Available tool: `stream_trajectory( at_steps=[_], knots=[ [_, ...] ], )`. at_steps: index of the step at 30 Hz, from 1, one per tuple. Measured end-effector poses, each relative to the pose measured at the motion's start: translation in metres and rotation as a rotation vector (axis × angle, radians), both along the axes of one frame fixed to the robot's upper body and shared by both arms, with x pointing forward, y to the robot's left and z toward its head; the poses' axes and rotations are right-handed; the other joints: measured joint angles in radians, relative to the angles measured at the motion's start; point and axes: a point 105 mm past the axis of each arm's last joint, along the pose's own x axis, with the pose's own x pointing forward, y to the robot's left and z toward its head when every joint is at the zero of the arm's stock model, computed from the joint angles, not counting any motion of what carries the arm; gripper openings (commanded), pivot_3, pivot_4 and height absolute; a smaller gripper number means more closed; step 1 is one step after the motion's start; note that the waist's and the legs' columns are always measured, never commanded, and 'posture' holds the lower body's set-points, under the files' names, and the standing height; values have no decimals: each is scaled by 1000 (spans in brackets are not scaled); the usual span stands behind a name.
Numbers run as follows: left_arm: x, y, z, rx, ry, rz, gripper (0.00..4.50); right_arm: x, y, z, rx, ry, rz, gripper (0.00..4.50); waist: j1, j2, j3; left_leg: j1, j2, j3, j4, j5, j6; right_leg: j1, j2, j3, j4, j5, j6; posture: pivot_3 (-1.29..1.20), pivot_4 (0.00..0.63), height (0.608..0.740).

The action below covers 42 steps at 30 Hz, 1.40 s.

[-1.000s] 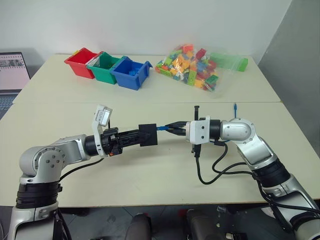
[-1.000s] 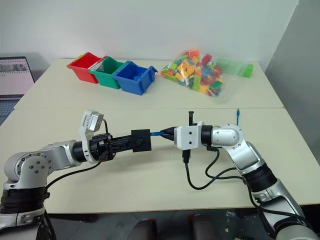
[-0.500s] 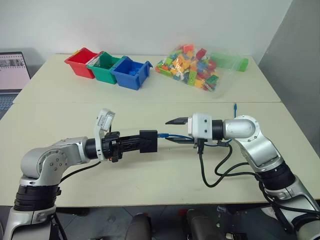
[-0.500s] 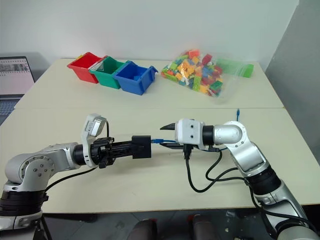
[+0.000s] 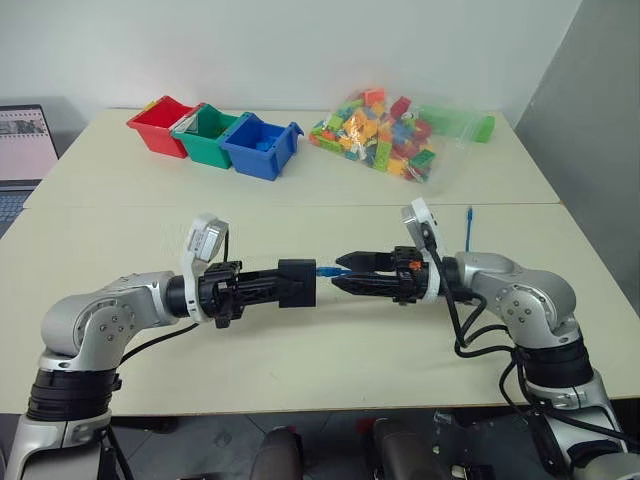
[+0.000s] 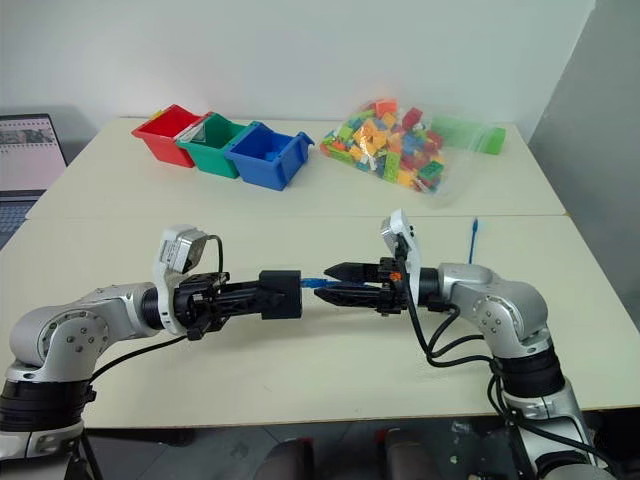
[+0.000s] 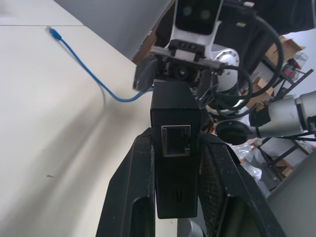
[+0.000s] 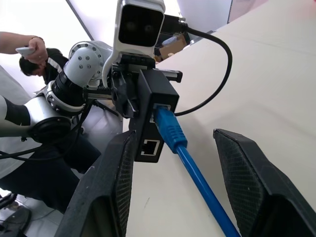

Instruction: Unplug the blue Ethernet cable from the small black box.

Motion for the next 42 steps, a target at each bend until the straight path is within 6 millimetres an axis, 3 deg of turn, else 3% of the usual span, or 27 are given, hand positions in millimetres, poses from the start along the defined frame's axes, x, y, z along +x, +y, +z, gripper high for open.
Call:
stream_trajectory(
  at_steps=[9,26,29,34,38,42],
  knots=[
    [2,3,-2,-10,19,11,766,-7,12,1,60,68,50,2629,0,0,0,0,0,0,-1,0,0,0,0,0,-1,0,0,0,150,740],
    [1,4,-4,-16,11,12,766,-1,17,2,61,77,24,2629,0,0,0,-1,0,0,-1,0,0,0,0,0,-3,0,0,0,150,740],
    [1,4,-5,-16,15,14,766,-1,17,2,60,78,26,2188,0,0,0,-1,0,0,-1,0,0,0,0,0,-3,0,0,0,150,740],
    [1,4,-5,-16,16,14,766,0,17,0,44,72,24,889,0,0,0,-1,0,0,-2,0,0,0,0,0,-3,0,0,0,150,740],
    [2,5,-6,-10,19,28,766,-2,17,-2,20,54,38,111,0,0,0,-1,0,0,-2,0,0,0,0,0,-4,0,0,0,150,740],
    [2,4,-7,-11,20,30,766,-2,17,-2,13,38,37,98,0,0,0,-1,0,0,-2,0,0,0,0,0,-5,0,0,0,150,740]
  ],
)
